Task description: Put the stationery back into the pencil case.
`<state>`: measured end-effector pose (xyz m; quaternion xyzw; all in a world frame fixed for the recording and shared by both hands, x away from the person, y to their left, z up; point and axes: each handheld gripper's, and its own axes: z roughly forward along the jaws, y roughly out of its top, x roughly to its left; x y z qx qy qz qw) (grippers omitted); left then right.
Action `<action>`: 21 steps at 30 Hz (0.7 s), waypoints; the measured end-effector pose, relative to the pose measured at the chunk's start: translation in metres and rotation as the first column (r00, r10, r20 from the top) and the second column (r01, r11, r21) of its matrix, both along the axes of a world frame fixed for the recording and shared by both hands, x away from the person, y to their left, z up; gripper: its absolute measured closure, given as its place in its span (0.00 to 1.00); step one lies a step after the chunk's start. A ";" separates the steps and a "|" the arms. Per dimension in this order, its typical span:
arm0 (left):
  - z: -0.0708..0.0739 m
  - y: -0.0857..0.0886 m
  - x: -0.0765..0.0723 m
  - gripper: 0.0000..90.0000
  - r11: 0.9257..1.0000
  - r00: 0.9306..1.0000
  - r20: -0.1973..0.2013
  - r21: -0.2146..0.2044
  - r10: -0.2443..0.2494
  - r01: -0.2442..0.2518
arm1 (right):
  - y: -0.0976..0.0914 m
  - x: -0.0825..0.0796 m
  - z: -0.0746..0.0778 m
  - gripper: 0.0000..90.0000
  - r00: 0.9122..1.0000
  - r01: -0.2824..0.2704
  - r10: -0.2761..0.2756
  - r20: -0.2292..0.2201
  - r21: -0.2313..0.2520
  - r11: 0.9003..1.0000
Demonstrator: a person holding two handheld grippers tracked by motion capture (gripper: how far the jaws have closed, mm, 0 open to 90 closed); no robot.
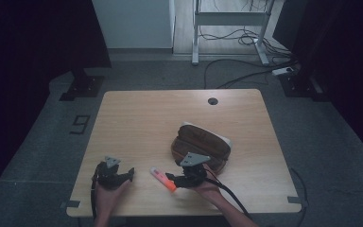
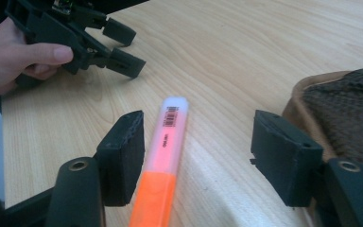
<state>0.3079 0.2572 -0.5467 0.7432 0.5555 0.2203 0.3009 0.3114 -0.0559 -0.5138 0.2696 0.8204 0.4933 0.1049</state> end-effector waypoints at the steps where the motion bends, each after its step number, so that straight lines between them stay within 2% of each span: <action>1: 0.000 0.000 0.000 0.18 1.000 1.000 0.000 0.000 0.000 0.000 | 0.001 0.000 -0.001 0.40 1.000 -0.008 0.008 -0.002 -0.001 1.000; 14: 0.000 0.000 0.000 0.18 1.000 1.000 0.000 0.000 0.000 0.000 | 0.018 -0.006 -0.015 0.43 0.998 -0.058 0.057 -0.035 -0.035 0.998; 18: 0.000 0.000 0.000 0.18 1.000 1.000 0.000 0.000 0.000 0.000 | 0.025 -0.008 -0.021 0.43 0.997 -0.067 0.064 -0.045 -0.081 0.994; 20: 0.000 0.000 0.000 0.18 1.000 1.000 0.000 0.000 0.000 0.000 | 0.029 -0.011 -0.025 0.43 0.996 -0.080 0.076 -0.036 -0.120 0.990; 21: 0.000 0.000 0.000 0.18 1.000 1.000 0.000 0.000 0.000 0.000 | 0.029 -0.011 -0.025 0.43 0.996 -0.080 0.076 -0.036 -0.120 0.990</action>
